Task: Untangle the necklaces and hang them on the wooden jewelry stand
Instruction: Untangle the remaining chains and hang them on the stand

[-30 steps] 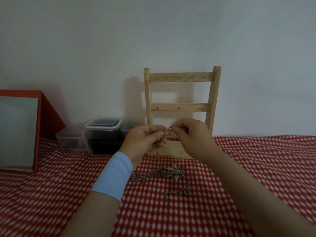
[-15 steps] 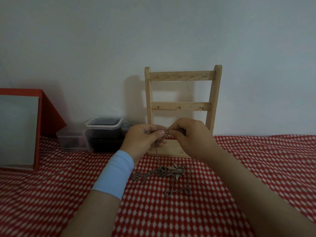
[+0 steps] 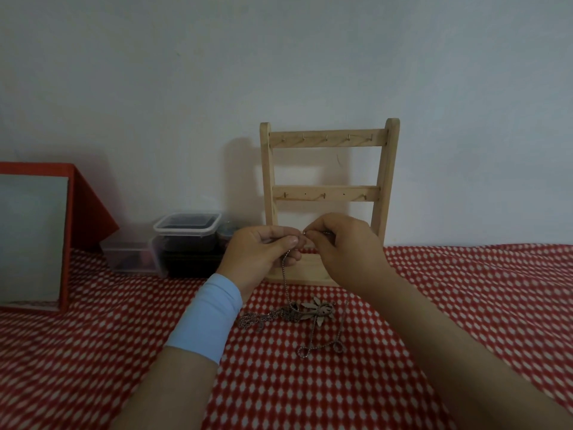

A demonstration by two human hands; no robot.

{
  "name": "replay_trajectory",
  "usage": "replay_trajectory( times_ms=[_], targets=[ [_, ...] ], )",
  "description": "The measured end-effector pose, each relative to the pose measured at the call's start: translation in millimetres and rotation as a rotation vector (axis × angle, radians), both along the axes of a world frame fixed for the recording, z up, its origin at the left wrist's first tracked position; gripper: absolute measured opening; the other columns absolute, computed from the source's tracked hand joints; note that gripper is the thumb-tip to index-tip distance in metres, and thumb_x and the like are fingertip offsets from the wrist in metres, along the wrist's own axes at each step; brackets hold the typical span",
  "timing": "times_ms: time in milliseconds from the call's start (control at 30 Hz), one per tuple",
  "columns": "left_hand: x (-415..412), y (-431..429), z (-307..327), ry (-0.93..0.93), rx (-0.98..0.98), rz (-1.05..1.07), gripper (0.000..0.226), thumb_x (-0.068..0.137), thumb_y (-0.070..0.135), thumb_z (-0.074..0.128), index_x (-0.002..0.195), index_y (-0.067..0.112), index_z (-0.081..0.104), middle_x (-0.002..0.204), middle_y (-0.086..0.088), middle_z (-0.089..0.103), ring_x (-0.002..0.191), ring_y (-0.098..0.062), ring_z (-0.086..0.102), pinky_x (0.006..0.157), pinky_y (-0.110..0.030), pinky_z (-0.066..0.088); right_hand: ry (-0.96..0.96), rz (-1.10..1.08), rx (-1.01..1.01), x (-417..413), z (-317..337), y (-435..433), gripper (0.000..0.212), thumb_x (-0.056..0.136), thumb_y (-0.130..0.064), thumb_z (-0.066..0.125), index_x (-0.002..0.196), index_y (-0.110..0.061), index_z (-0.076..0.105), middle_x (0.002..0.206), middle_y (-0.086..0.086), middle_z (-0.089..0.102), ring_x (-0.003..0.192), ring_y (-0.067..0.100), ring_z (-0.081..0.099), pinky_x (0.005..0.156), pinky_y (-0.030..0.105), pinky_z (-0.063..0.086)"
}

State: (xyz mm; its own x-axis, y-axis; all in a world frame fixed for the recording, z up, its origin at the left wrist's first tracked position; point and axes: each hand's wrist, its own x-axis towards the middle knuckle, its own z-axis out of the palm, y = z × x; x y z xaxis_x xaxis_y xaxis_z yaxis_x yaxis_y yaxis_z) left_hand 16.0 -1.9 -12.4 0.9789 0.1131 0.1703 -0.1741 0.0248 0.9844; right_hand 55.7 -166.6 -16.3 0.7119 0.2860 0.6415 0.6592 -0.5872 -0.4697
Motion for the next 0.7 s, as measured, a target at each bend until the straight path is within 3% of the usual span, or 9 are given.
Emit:
replay_trajectory(
  times_ms=[133,300,700],
  targets=[
    [-1.2,1.3,1.5,0.017,-0.078,-0.034,0.013,0.09,-0.002,0.062,0.1,0.001,0.07,0.079,-0.007,0.074,0.066,-0.012,0.068,0.061,-0.019,0.055,-0.002,-0.024,0.05,6.5,-2.7,-4.4,0.011,0.098,-0.023,0.065,0.094,-0.024,0.076,0.08,-0.021,0.063,0.076,0.002,0.061,0.07,0.03,0.055],
    [-1.0,2.8,1.6,0.039,-0.131,-0.052,0.014,0.091,0.0,0.062,0.101,0.005,0.069,0.083,-0.008,0.075,0.069,-0.012,0.069,0.063,-0.019,0.056,0.065,0.117,0.091,2.9,0.9,-5.6,0.011,0.098,-0.017,0.066,0.093,-0.022,0.075,0.077,-0.021,0.064,0.074,-0.006,0.061,0.065,0.009,0.045],
    [-1.5,-1.0,1.8,0.011,-0.096,-0.029,0.011,0.094,0.002,0.058,0.095,0.006,0.069,0.072,-0.004,0.072,0.064,-0.011,0.066,0.062,-0.02,0.056,0.011,0.12,-0.003,-0.3,5.5,-4.0,0.009,0.097,-0.022,0.066,0.093,-0.025,0.074,0.079,-0.025,0.061,0.075,-0.009,0.059,0.064,0.008,0.044]
  ],
)
